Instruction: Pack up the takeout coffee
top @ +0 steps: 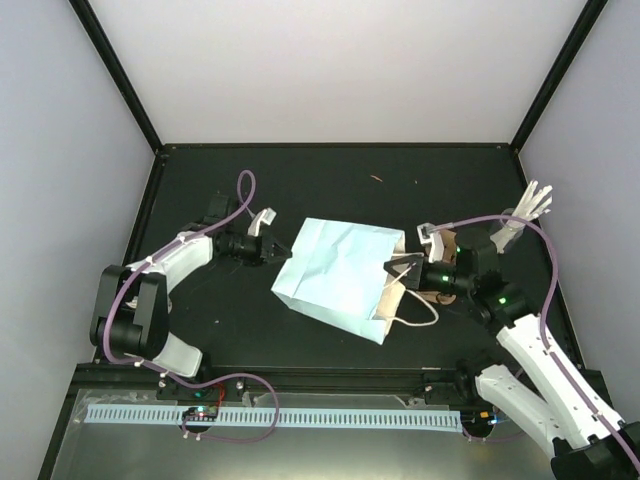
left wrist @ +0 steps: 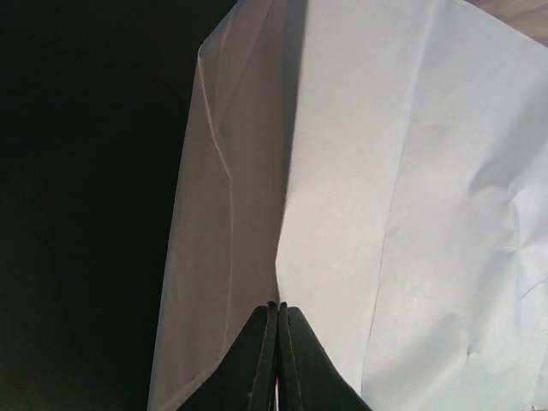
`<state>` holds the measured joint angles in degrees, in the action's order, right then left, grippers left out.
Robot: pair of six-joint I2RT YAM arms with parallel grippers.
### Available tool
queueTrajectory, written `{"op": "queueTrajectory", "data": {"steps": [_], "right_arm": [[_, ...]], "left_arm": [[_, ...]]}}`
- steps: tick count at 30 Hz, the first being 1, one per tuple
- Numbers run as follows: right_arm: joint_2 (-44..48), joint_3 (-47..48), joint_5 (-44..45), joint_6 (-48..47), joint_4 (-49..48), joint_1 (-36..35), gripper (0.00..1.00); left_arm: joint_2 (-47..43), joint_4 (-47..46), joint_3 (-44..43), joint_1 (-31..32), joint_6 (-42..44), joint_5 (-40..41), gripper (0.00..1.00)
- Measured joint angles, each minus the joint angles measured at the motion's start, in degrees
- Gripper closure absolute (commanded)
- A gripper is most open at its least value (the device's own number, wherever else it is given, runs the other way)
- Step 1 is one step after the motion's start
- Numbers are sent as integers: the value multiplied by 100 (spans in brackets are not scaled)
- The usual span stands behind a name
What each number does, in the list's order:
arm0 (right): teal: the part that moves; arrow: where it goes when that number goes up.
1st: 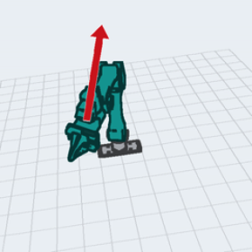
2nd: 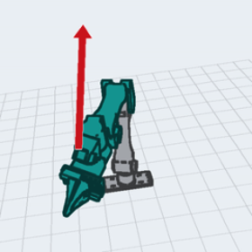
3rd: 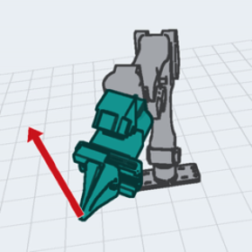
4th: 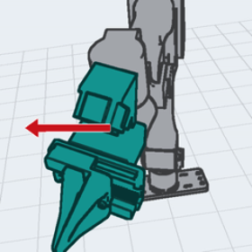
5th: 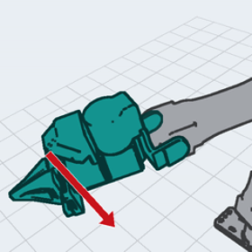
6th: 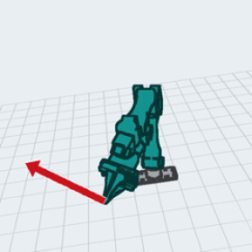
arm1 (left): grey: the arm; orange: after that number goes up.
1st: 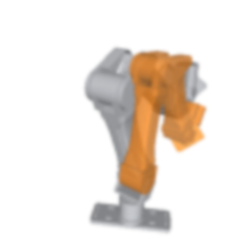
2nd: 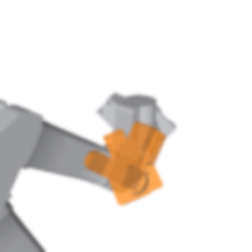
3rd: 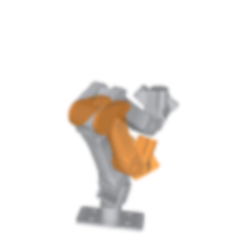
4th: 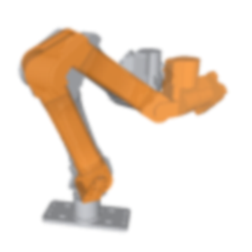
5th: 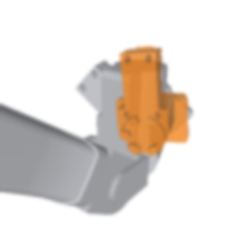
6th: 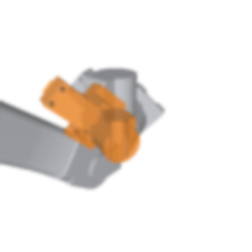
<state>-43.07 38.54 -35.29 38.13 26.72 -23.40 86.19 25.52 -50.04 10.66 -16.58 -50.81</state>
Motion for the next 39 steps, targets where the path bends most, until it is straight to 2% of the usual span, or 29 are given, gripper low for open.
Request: {"op": "queueTrajectory", "data": {"steps": [8,12,15,17,20,23,27,31,32,34,39], "right_arm": [[-208,487,-195,181,70,44,98],[-654,1176,-214,214,420,57,87],[-1150,2155,11,92,1176,87,85],[-1617,3042,271,-105,1856,94,85],[-2280,4135,739,-494,2675,96,85],[-2855,4854,1279,-831,3462,98,82],[-3300,5090,1582,-1036,3893,92,73],[-3582,5088,1556,-1045,3915,22,44],[-3646,5088,1510,-1082,3864,-13,41],[-3716,5080,1381,-1005,3740,-76,39],[-3847,5211,1327,-927,3598,-223,38]], "left_arm": [[4,-767,452,-76,-407,-608,97],[4,-1154,728,-70,-610,-697,94],[4,-1300,929,-26,-728,-608,80],[4,-1386,984,59,-811,-551,65],[2,-1572,1014,291,-933,-461,52],[-101,-1696,1029,490,-1019,-308,48],[-553,-1722,1038,638,-1049,-79,39],[-894,-1727,1036,763,-999,42,24],[-951,-1720,1036,813,-970,70,18],[-1104,-1670,1032,957,-920,179,3],[-1655,-1572,999,1368,-970,588,1]]}}
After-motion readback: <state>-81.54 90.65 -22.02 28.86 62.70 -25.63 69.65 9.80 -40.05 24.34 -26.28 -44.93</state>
